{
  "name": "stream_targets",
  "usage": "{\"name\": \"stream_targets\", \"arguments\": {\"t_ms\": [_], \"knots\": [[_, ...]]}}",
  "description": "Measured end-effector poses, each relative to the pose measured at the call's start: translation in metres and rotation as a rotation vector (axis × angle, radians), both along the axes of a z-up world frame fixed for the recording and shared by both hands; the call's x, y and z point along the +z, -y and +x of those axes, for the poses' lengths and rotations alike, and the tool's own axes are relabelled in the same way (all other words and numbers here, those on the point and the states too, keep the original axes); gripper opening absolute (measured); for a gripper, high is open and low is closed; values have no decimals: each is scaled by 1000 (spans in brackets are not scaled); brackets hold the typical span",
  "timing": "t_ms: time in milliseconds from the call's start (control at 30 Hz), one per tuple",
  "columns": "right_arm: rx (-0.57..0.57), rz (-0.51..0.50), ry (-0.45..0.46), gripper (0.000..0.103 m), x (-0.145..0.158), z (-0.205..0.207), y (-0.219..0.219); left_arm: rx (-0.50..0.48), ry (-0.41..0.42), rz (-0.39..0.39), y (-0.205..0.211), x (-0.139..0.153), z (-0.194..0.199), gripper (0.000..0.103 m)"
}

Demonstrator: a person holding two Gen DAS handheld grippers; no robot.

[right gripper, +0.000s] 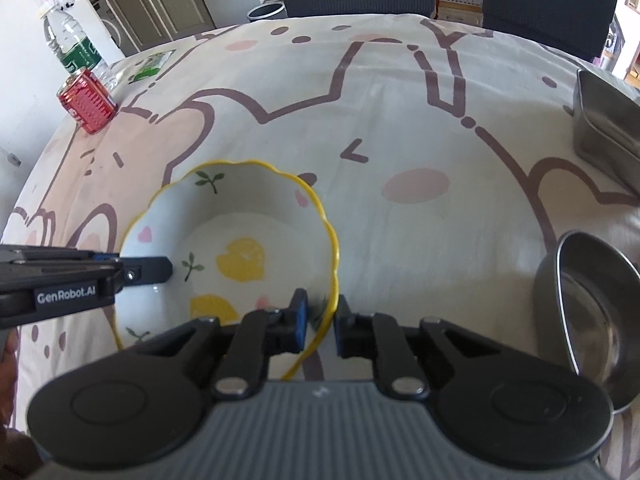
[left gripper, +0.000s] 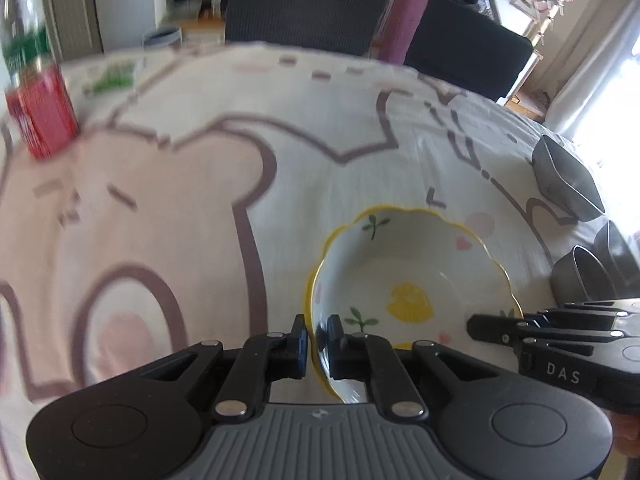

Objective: Organize plates and bowls
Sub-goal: 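Close the left tool on the lemon bowl rim while the right tool grips it too, then lift the lemon bowl with both tools and carry it over the cream bowl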

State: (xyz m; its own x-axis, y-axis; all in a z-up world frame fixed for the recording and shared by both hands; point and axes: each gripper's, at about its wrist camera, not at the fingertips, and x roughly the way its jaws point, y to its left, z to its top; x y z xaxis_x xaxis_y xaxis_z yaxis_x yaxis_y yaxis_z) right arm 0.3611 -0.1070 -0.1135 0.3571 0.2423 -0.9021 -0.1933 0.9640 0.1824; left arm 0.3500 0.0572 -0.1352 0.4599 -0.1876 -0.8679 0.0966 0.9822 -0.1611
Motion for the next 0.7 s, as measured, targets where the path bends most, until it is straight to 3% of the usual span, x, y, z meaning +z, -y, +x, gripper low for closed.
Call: {"name": "stream_targets", "arguments": {"t_ms": [300, 533, 700], "knots": [[-21, 68, 122, 15, 48, -25, 14, 45, 153, -109, -8, 58, -28, 10], [-62, 135, 216, 12, 91, -63, 43, -3, 236, -165, 10, 93, -66, 10], [-102, 158, 258, 11, 115, -95, 71, -49, 251, -214, 32, 103, -93, 10]]}}
